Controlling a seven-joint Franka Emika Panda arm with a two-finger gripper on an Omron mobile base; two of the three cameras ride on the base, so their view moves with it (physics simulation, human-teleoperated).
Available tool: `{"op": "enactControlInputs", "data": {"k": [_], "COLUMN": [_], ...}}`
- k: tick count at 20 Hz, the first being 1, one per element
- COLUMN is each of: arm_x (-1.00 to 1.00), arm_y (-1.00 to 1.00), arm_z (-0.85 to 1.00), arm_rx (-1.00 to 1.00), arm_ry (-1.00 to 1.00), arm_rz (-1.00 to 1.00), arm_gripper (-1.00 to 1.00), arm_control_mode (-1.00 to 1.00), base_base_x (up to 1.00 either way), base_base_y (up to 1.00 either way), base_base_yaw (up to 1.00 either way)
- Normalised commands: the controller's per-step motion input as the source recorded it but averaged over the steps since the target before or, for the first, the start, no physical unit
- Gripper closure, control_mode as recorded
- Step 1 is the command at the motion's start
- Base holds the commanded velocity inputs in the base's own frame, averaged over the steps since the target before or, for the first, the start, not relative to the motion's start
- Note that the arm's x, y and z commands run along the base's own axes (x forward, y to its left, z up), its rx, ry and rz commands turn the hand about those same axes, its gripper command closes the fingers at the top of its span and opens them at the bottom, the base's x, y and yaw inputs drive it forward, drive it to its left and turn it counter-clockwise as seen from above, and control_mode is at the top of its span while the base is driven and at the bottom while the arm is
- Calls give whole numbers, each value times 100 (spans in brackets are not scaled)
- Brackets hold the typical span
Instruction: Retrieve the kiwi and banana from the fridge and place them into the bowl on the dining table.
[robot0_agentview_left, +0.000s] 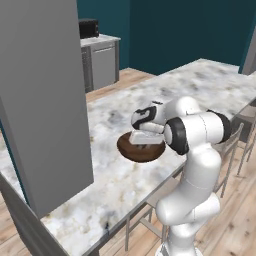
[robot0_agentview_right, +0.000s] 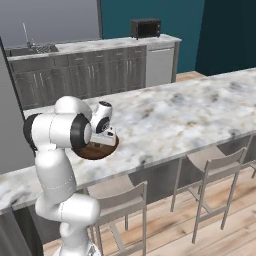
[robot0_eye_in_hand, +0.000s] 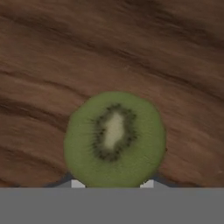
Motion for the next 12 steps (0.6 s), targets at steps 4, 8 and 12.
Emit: {"op": "enactControlInputs", "data": {"k": [4, 8, 12], "arm_x": [24, 3, 0], "arm_y": [10, 11, 5], "arm_z": [-20, 0, 1], "arm_rx": [-1, 0, 0], "arm_ry": [1, 0, 0], "arm_rz": [0, 0, 0], "arm_gripper": [100, -100, -100], "arm_control_mode": [-100, -100, -100], "base_base_x": [0, 0, 0], "base_base_y": [0, 0, 0], "base_base_yaw": [0, 0, 0]}}
